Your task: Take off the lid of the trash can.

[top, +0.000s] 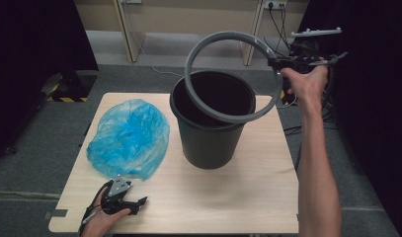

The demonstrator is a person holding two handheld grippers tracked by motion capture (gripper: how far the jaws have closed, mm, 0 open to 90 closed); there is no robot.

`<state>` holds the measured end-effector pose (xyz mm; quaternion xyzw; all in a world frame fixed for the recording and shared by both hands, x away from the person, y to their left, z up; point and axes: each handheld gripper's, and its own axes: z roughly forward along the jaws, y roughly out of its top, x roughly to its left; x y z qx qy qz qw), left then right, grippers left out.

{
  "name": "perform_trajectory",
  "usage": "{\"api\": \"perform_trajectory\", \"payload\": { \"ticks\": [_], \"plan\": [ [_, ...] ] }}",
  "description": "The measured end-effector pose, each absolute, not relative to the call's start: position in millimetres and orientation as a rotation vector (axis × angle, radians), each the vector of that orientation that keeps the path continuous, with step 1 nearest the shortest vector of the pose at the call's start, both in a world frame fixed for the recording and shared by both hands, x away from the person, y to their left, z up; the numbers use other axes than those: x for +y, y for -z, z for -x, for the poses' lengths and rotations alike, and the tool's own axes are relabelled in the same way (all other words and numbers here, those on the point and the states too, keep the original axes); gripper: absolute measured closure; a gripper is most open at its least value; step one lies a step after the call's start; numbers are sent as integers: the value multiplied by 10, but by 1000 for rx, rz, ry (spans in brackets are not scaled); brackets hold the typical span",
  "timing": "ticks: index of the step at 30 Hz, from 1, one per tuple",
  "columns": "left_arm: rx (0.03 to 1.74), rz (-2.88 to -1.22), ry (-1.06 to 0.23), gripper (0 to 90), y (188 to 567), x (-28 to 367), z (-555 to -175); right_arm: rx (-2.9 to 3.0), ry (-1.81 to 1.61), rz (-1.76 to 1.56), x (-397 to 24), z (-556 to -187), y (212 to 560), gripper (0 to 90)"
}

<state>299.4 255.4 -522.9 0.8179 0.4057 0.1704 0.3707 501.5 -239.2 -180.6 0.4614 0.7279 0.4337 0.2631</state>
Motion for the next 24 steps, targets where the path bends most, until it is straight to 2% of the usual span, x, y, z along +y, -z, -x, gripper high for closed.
{"api": "perform_trajectory", "payload": {
  "ticks": [7,24],
  "plan": [
    [1043,-2096,-439,142,5230,2554,-2995,1877,-1184,-1362,-3001,-4879,1954,782],
    [1047,-2095,-443,142,5230,2557,-2995,1719,-1132,-1567,-3970,-4637,2570,781]
  ]
}}
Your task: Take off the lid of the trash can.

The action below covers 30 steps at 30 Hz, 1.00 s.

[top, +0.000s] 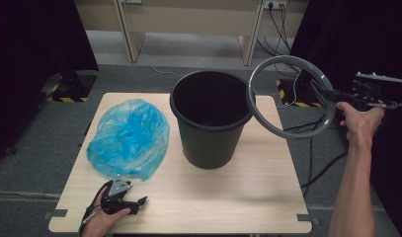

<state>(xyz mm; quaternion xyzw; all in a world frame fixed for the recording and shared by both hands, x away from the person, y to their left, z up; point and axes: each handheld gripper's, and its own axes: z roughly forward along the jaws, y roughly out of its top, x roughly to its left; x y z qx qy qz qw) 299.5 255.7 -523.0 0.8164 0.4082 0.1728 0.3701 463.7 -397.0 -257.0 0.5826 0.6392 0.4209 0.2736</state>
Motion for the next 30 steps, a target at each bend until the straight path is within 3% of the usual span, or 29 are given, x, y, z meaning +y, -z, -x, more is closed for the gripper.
{"api": "perform_trajectory", "payload": {
  "ticks": [12,30],
  "plan": [
    [1052,-2094,-445,142,5229,2558,-2996,1659,-1096,-1722,-4438,-4476,3107,781],
    [1058,-2093,-446,142,5228,2560,-2996,1630,-934,-1901,-4454,-4569,4101,781]
  ]
}}
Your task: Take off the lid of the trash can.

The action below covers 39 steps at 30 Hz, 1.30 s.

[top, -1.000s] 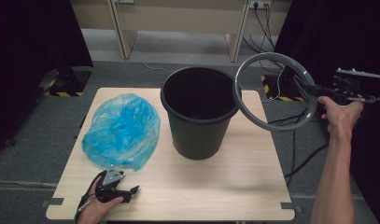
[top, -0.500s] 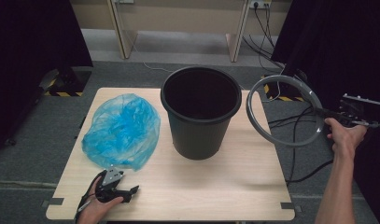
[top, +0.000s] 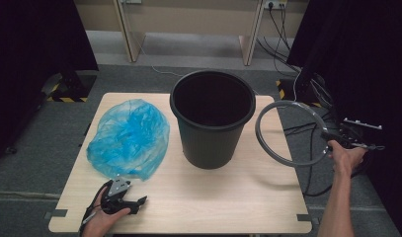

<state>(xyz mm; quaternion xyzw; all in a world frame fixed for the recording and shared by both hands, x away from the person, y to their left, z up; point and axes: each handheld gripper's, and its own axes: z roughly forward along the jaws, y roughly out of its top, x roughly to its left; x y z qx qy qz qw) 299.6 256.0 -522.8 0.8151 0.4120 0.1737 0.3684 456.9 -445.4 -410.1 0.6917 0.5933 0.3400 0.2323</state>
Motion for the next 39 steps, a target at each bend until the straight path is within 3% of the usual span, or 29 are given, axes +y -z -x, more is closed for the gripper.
{"api": "perform_trajectory", "payload": {
  "ticks": [15,30,39],
  "plan": [
    [1061,-2091,-447,142,5228,2559,-2996,1568,-839,-2006,-4257,-4666,4839,781],
    [1062,-2093,-449,142,5227,2562,-2996,1584,-797,-1992,-4001,-4848,5048,744],
    [1062,-2093,-449,142,5228,2562,-2996,1517,-933,-1966,-3932,-4805,4838,482]
  ]
}}
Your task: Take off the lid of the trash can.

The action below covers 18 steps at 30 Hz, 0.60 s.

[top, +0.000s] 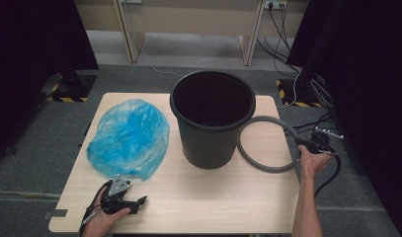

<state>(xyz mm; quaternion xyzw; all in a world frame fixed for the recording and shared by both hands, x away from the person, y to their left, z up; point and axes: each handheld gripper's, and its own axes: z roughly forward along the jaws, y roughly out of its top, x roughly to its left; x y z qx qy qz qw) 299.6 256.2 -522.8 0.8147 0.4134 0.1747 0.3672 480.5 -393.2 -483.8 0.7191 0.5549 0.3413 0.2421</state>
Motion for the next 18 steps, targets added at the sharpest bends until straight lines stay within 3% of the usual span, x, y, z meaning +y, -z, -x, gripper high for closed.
{"api": "perform_trajectory", "payload": {
  "ticks": [8,12,18],
  "plan": [
    [1062,-2093,-450,142,5228,2561,-2997,1611,-1040,-1814,-3814,-4454,4640,388],
    [1062,-2092,-450,142,5228,2561,-2997,1696,-1060,-1735,-3693,-4242,4637,381],
    [1064,-2091,-450,141,5228,2561,-2998,1775,-1099,-1669,-3460,-3955,4698,296]
  ]
}}
